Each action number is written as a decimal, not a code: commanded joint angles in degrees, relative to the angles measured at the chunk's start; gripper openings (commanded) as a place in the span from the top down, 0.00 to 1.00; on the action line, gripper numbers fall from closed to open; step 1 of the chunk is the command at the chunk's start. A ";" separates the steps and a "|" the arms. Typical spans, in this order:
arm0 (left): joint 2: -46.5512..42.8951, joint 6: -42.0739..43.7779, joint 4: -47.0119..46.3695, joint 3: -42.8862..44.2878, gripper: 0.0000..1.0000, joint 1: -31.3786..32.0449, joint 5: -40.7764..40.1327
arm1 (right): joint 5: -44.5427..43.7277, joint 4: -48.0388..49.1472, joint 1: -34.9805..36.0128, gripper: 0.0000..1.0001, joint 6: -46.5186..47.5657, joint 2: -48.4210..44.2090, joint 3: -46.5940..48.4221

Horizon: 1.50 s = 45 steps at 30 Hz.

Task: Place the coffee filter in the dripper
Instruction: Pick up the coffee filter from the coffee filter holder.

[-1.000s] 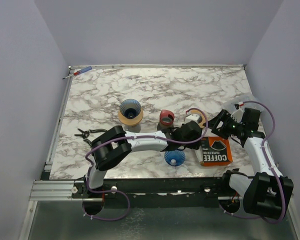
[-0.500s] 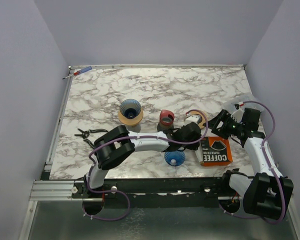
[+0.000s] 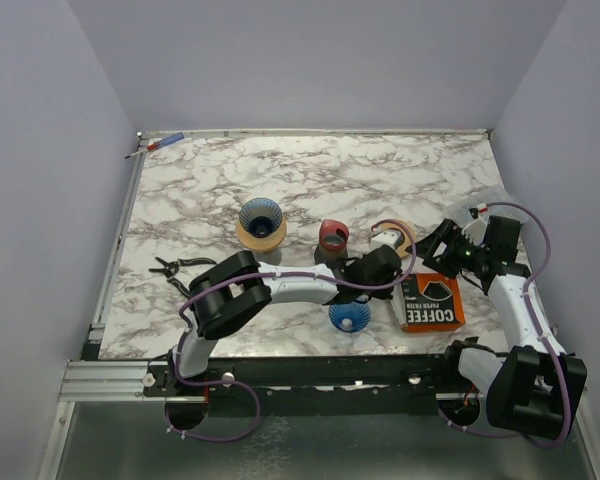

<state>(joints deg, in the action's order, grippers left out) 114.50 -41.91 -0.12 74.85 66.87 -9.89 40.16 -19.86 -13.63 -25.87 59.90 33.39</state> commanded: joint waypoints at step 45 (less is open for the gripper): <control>-29.90 5.94 -1.46 -18.08 1.00 -5.10 -1.81 | 1.49 -1.28 -0.45 0.21 -0.55 -2.77 3.79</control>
<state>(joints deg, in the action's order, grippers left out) 88.86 -38.00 -1.19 58.02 62.59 -11.60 40.38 -20.36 -13.63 -25.93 58.94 35.35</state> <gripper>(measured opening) 0.003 0.786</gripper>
